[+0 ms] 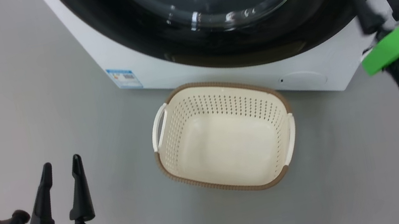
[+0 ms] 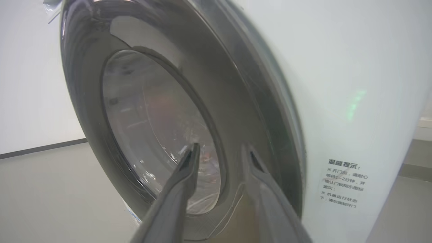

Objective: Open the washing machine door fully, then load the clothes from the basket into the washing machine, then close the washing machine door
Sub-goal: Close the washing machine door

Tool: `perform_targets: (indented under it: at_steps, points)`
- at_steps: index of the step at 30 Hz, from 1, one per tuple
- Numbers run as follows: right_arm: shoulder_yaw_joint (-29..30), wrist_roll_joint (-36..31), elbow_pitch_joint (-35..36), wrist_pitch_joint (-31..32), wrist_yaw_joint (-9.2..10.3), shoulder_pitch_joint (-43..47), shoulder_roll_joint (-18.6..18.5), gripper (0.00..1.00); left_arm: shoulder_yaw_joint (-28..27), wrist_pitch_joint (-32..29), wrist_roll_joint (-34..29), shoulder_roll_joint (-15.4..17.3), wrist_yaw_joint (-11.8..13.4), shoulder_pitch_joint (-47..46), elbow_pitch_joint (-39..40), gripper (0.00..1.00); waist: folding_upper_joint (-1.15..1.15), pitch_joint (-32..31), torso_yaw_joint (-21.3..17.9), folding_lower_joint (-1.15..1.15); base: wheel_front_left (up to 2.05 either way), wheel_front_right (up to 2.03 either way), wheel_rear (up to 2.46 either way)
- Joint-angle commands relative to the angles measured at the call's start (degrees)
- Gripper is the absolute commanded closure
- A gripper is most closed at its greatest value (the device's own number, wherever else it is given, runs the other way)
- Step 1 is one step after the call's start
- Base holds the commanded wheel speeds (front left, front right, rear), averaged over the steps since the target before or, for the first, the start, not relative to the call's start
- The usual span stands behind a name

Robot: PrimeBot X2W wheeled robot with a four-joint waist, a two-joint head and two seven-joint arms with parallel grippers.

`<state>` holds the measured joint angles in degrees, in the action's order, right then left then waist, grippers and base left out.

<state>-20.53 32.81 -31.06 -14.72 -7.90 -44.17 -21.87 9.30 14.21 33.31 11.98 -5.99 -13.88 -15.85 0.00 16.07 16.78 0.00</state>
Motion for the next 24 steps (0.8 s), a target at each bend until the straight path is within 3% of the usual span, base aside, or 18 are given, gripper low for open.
perform_targets:
  at_steps: [1,24]
  points:
    - [-1.05,0.59,2.33,-0.28,0.42,2.3,0.34,0.0,-1.85,0.52,-0.05,2.31,-0.04,0.01,0.84,0.0,0.0,-2.99,-2.23,0.0,0.0,0.0,0.0]
    - [1.96,1.06,12.77,-0.28,0.42,21.37,4.0,0.0,-2.24,-0.35,0.3,3.53,3.1,6.13,4.21,0.0,0.0,-13.36,-17.28,0.0,0.0,0.0,0.0]
